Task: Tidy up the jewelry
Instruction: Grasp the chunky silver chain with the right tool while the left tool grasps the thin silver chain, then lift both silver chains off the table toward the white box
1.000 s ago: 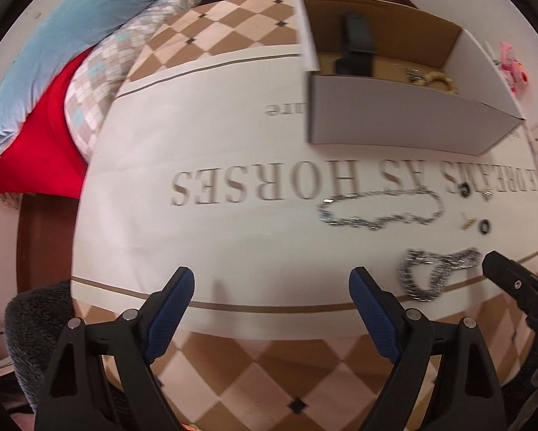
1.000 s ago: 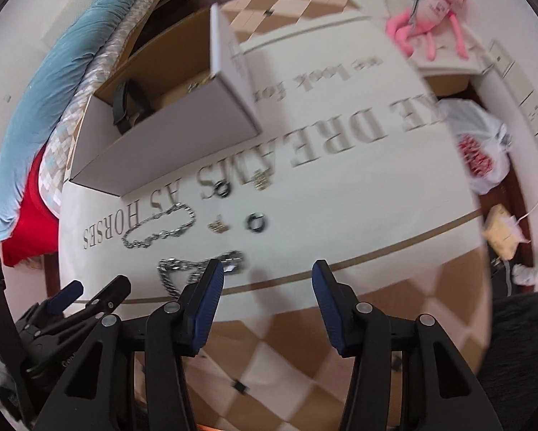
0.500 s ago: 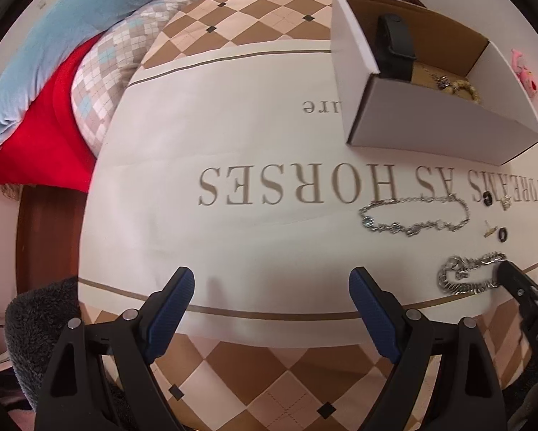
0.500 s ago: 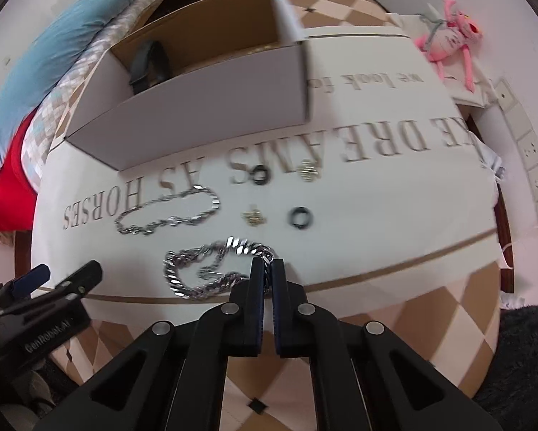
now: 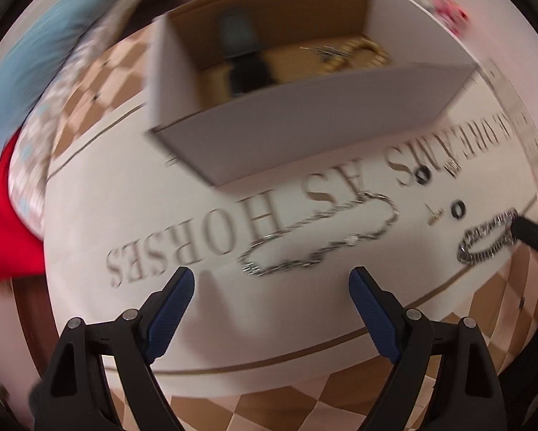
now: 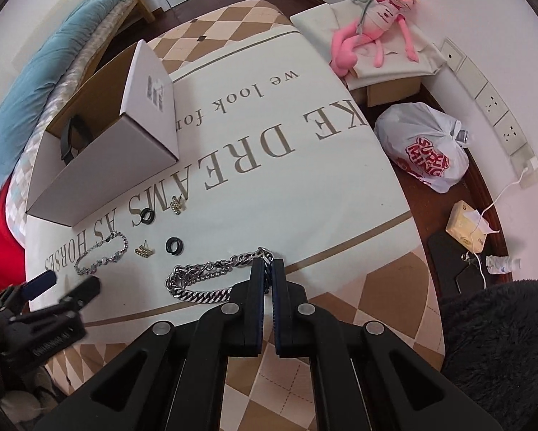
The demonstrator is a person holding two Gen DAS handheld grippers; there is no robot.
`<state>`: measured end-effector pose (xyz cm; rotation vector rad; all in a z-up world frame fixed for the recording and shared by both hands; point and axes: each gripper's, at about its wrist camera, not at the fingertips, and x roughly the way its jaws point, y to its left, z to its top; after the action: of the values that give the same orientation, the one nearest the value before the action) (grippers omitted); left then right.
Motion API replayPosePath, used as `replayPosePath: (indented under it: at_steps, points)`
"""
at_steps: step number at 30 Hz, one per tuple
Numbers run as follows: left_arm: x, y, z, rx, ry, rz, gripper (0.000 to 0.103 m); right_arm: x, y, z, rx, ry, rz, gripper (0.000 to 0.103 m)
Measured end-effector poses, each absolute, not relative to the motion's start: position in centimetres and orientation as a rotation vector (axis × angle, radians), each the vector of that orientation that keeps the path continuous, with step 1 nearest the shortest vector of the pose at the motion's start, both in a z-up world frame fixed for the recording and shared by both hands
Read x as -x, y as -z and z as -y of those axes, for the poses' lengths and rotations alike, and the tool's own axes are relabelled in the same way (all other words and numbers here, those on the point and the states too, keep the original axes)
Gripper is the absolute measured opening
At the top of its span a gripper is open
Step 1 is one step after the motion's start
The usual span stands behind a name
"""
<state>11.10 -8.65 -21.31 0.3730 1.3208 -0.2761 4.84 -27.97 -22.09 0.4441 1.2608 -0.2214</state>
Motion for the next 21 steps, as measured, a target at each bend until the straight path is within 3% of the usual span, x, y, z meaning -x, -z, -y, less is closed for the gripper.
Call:
replayPosePath:
  at_steps: [3,5,7,9,11,14,21]
  points:
    - [-11.1,21.3,9.9,-0.422,0.316,-1.306,0.087,-4.8,22.8,28.6,-0.472,0.225,-1.275,0.004]
    - [-11.1,21.3,10.3,-0.43,0.347,-1.294,0.081,-4.9,22.9,28.8,-0.48,0.223,-1.274,0.004]
    - [-11.1,21.1,10.9,-0.417,0.386,-1.292,0.069,-4.9,23.1,29.1,-0.484,0.223,-1.276,0.004]
    - [-11.0,20.9,11.6,-0.401,0.437,-1.304,0.043,-5.0,23.1,29.1,-0.487,0.222,-1.278,0.004]
    - [-10.9,20.6,12.1,-0.403,0.484,-1.323,0.026,-5.0,23.1,29.3,-0.492,0.22,-1.281,0.004]
    - [-10.5,20.5,13.5,-0.437,0.517,-1.333,0.005,-5.1,23.2,29.4,-0.495,0.218,-1.284,0.004]
    - [-9.5,19.8,13.1,-0.348,0.486,-1.355,0.0,-4.6,22.6,29.6,-0.532,0.195,-1.264,0.004]
